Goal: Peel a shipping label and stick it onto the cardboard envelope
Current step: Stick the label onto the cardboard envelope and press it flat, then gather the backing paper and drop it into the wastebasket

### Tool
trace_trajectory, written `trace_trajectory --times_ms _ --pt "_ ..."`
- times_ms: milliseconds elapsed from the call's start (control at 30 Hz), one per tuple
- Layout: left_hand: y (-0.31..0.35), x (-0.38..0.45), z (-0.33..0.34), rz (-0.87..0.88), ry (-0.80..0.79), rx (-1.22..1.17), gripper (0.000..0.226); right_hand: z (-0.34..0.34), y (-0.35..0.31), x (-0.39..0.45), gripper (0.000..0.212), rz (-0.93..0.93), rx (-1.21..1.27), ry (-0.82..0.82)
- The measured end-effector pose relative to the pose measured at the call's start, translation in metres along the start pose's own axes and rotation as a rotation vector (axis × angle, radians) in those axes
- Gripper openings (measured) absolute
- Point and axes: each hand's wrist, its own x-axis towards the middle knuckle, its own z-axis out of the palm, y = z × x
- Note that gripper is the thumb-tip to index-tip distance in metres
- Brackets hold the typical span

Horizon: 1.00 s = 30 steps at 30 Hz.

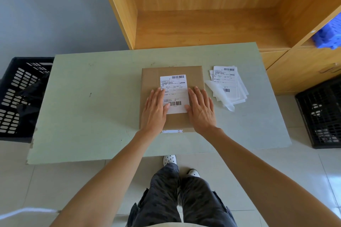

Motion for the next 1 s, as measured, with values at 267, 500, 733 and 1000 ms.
trace_trajectory --times_ms 267,500,733,1000 --pt "0.020 0.029 -0.023 0.158 0.014 -0.016 0.050 -0.036 -0.001 0.015 0.039 -0.053 0.040 -0.008" --pt "0.045 0.074 -0.034 0.122 -0.103 -0.157 0.041 -0.076 0.010 0.046 0.034 0.134 0.081 -0.095" --pt "0.087 0.119 -0.031 0.192 -0.181 -0.141 0.036 -0.096 0.042 0.067 0.035 0.251 0.153 -0.039" --pt "0.134 0.171 0.005 0.369 -0.260 -0.093 0.033 -0.101 0.086 0.087 0.047 0.330 0.213 0.046"
